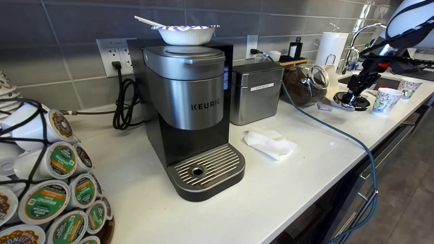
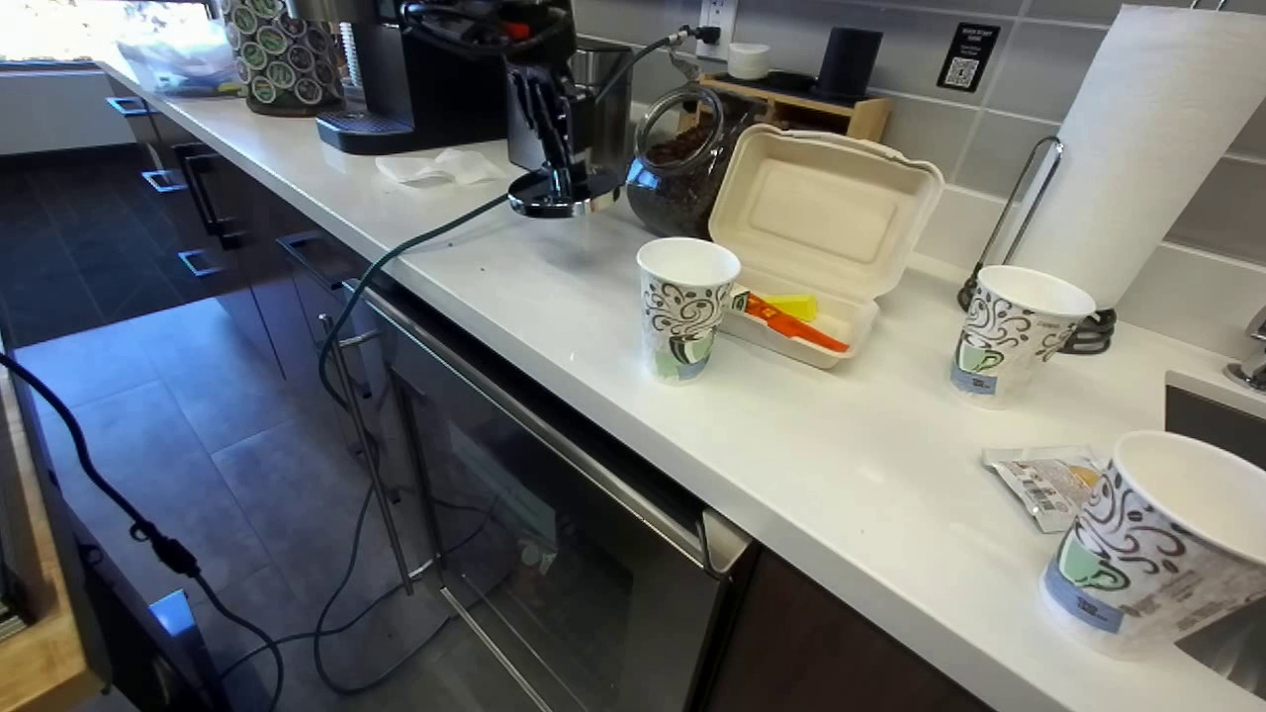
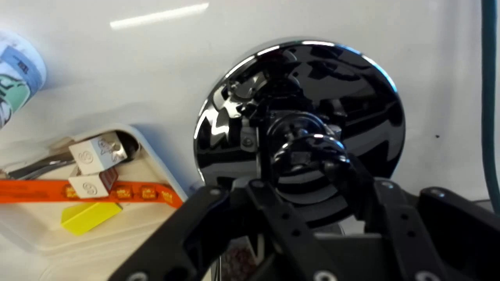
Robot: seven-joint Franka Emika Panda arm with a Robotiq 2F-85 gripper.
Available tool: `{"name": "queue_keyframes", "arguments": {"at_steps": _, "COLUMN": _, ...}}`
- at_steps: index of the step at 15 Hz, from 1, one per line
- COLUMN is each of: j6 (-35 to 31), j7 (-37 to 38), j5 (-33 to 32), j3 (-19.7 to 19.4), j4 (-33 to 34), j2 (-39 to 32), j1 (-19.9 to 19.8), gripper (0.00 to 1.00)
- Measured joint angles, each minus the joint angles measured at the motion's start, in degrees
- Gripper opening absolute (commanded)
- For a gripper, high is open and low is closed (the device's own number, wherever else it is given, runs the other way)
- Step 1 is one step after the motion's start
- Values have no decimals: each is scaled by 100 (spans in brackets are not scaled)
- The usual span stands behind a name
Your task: Put the silver lid on the glass container.
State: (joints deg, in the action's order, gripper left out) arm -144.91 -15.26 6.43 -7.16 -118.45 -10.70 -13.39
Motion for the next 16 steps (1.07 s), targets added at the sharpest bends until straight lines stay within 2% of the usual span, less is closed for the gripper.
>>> {"name": "queue_keyframes", "arguments": {"at_steps": 5, "j6": -2227, "j7": -513, "j5": 138, "j3": 57, "j4": -737, "j2": 336, "j1": 14, "gripper": 21}}
{"name": "queue_keyframes", "arguments": {"at_steps": 8, "j6": -3289, "j7": -1343, "j5": 983, "j3": 460, "j4": -924, "j2": 330, "j1": -137, "gripper": 21}}
{"name": "queue_keyframes", "arguments": {"at_steps": 10, "j6": -3505, "j7": -2008, "j5": 1706, "j3": 1023, "j4": -855, "j2": 327, "j1": -387, "gripper": 21}}
{"name": "queue_keyframes", "arguments": {"at_steps": 13, "j6": -3438, "j7": -3013, "j5": 2859, "j3": 1923, "j4": -486, "j2": 312, "j1": -915, "gripper": 21}}
{"name": "queue_keyframes", "arguments": {"at_steps": 16, "j6": -2986, "j7": -4161, "j5": 4101, "j3": 2434, "j4": -81, "j2": 308, "j1": -1516, "gripper": 21}}
